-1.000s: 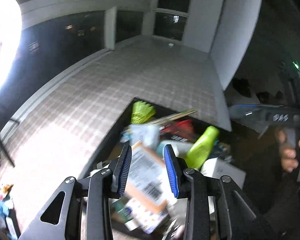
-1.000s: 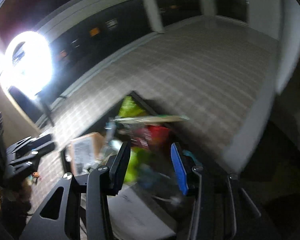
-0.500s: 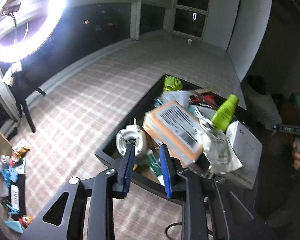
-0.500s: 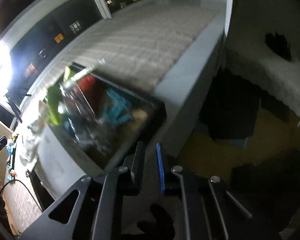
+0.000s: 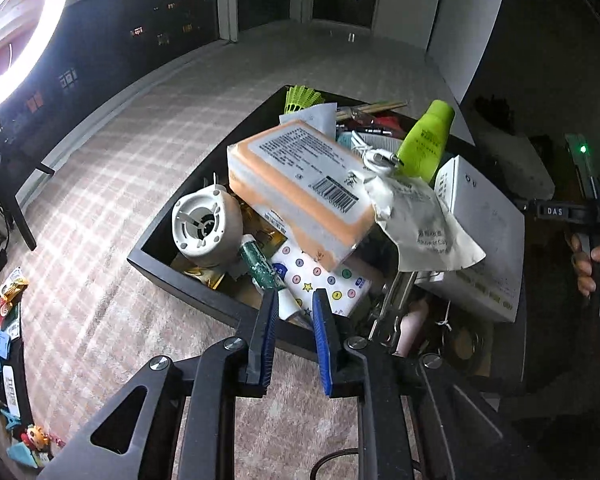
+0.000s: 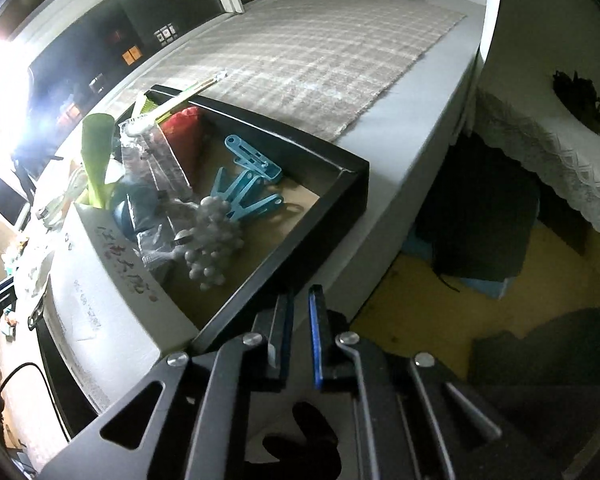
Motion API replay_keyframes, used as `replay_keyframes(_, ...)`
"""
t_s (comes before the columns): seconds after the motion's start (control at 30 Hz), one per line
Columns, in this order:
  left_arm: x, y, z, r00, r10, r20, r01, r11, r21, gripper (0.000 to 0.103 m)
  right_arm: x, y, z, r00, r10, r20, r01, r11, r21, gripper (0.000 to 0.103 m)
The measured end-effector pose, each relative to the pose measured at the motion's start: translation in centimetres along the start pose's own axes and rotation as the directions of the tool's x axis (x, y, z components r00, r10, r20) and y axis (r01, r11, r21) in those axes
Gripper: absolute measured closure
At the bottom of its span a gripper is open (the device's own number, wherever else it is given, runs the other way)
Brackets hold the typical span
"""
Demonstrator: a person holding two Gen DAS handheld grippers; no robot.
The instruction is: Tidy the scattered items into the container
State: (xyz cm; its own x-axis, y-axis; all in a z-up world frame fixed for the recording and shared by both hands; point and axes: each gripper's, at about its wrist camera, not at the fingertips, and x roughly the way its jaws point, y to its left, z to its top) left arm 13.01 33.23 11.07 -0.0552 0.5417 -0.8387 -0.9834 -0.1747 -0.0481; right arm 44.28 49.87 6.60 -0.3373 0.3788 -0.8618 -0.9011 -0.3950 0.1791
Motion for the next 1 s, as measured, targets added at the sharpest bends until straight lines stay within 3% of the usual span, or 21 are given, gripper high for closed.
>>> replay_keyframes(0.5,0.1,2.0,-0.3,1.0,-0.001,-0.002,0.001,0.998,-0.061,0.087,1.0,1.9,1.1,1.0,0.011,-0.001,-0.011,0.999,-0.047,0.099)
replay_keyframes(0.67,-0.7,2.7,-0.8,1.0,0.022,0.001,-0.021,0.996,-0.088,0.087,1.1,3.8,2.7,0.998,0.05,-0.033,-0.053,0.994,-0.095,0.099)
replay_keyframes(0.73,-1.0,2.8,-1.1,1.0,0.026,0.002,-0.026,0.995,-0.1,0.087,0.9,3.8,3.0,0.997,0.052,-0.051,-0.056,0.996,-0.076,0.099)
replay_keyframes(0.83,-1.4,2.9,-1.6,0.999,0.035,0.003,-0.035,0.994,-0.106,0.087,-0.2,3.7,3.2,0.992,0.117,-0.047,-0.118,0.993,-0.019,0.098)
replay_keyframes(1.0,-1.6,3.1,-1.9,0.999,0.042,0.005,-0.041,0.994,-0.104,0.087,0.2,5.4,2.8,0.997,0.049,-0.061,-0.053,0.996,-0.077,0.097)
